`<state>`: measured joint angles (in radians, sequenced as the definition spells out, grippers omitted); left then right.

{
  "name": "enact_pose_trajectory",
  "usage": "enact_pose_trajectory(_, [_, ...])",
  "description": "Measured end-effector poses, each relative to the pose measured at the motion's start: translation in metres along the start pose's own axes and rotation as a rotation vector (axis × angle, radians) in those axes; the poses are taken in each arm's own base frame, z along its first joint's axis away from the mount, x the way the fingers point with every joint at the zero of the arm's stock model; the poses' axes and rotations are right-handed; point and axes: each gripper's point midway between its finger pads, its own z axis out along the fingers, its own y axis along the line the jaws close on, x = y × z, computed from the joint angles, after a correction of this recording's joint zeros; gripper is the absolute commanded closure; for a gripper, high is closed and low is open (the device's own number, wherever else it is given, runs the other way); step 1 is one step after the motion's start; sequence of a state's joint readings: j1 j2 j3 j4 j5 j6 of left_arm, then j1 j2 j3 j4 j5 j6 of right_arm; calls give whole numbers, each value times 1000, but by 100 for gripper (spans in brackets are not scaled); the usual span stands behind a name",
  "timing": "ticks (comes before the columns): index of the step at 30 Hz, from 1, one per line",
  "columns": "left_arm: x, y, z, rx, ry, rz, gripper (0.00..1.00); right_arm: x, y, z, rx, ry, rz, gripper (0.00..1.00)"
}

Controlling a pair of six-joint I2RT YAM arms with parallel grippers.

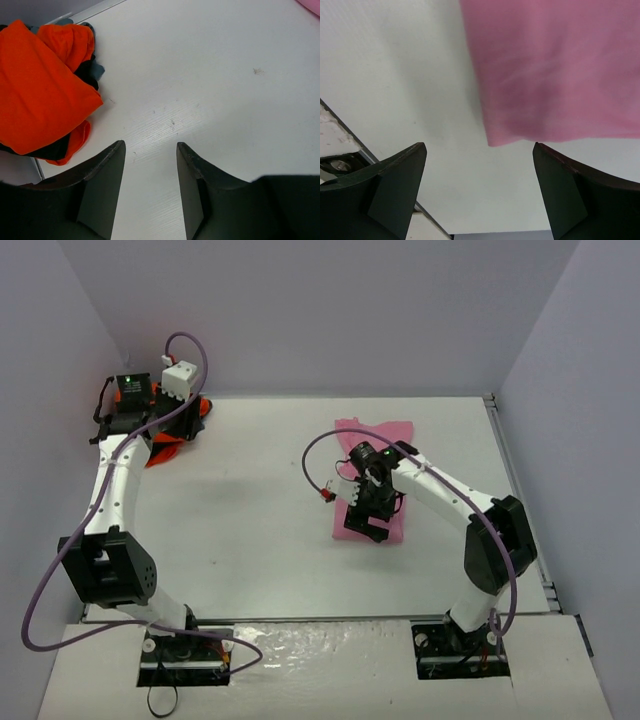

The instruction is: Fold and stack the t-shirts

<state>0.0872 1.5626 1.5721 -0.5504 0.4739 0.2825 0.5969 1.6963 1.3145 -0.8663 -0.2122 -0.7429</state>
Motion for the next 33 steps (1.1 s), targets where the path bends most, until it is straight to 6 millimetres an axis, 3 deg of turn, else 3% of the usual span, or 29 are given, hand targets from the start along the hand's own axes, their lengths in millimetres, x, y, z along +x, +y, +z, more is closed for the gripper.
enact_pose_trajectory(6, [-3, 0, -3, -6, -17, 7, 58, -4, 20, 33, -64, 53, -29, 21])
enact_pose_trajectory(12, [5, -2, 0, -2, -3, 2, 57, -22, 3, 56, 23, 41, 17, 20])
enact_pose_trajectory(19, [10, -2, 2, -2, 5, 0, 57, -32, -13, 65, 118, 30, 65, 21])
enact_pose_trajectory(29, [17, -3, 5, 2, 15, 0, 57, -34, -7, 84, 130, 69, 50, 22])
enact_pose_trajectory(32, [18, -3, 5, 2, 18, 3, 57, -34, -6, 84, 146, 77, 41, 30])
enact_pose_trajectory(33, [18, -3, 5, 2, 16, 5, 57, -34, -6, 84, 150, 77, 40, 43])
